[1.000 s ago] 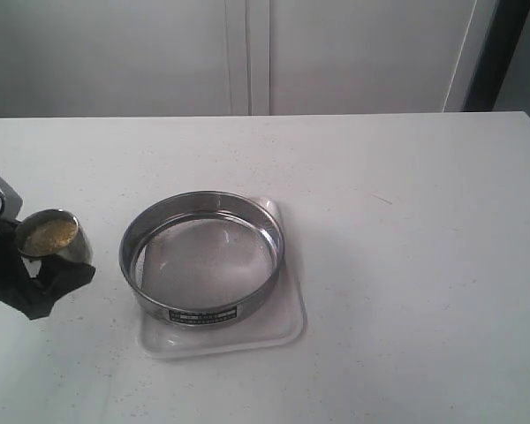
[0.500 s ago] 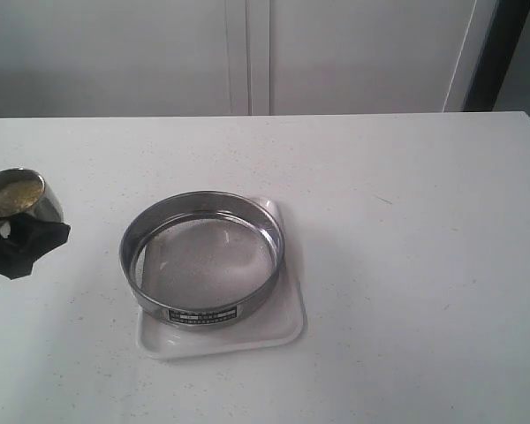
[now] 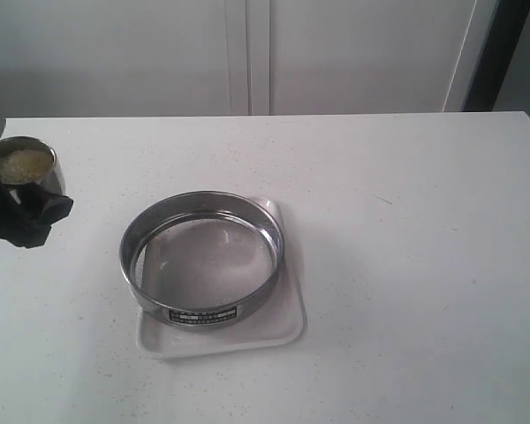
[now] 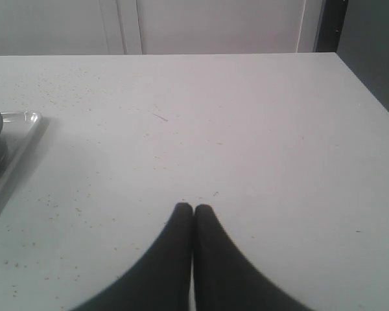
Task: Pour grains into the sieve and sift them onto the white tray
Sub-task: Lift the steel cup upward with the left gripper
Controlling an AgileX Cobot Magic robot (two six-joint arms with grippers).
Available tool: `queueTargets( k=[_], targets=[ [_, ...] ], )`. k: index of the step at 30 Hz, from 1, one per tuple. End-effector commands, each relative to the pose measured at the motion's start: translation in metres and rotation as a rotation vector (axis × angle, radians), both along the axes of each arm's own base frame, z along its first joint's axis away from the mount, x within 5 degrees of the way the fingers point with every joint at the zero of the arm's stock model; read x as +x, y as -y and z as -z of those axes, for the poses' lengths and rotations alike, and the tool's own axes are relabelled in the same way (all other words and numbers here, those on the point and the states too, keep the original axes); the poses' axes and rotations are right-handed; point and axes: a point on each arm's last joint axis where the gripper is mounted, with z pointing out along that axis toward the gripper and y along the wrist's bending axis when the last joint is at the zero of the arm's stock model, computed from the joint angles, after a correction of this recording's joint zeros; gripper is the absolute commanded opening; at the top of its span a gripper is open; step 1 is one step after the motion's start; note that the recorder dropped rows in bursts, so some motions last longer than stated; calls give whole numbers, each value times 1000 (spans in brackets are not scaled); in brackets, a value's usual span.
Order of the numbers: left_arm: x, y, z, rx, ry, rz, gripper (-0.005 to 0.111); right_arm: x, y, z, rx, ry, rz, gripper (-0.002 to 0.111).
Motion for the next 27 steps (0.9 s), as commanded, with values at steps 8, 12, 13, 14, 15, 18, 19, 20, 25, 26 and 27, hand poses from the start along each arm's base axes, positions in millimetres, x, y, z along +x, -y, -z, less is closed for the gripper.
queueTargets(
  k=[8, 12, 13, 14, 15, 18, 19, 20, 25, 26, 27],
  targets=[
    [4, 27, -26, 37, 103, -2, 0, 0, 0, 1, -8, 4, 1, 0],
    [6, 36, -32, 55, 132, -3, 0, 0, 0, 1, -8, 4, 1, 0],
    [7, 39, -32, 57, 135, 2, 0, 0, 0, 1, -8, 4, 1, 0],
    [8, 42, -33, 61, 137, 4, 0, 0, 0, 1, -8, 4, 1, 0],
    [8, 45, -33, 66, 140, 7, 0, 0, 0, 1, -8, 4, 1, 0],
    [10, 51, -29, 95, 141, -5, 0, 0, 0, 1, -8, 4, 1, 0],
    [10, 54, -28, 105, 142, -7, 0, 0, 0, 1, -8, 4, 1, 0],
    [10, 56, -27, 111, 139, -5, 0, 0, 0, 1, -8, 4, 1, 0],
    [9, 70, -17, 120, 110, 49, 0, 0, 0, 1, -8, 4, 1, 0],
    [9, 72, -16, 120, 105, 61, 0, 0, 0, 1, -8, 4, 1, 0],
    [9, 74, -15, 120, 101, 70, 0, 0, 0, 1, -8, 4, 1, 0]
  ],
)
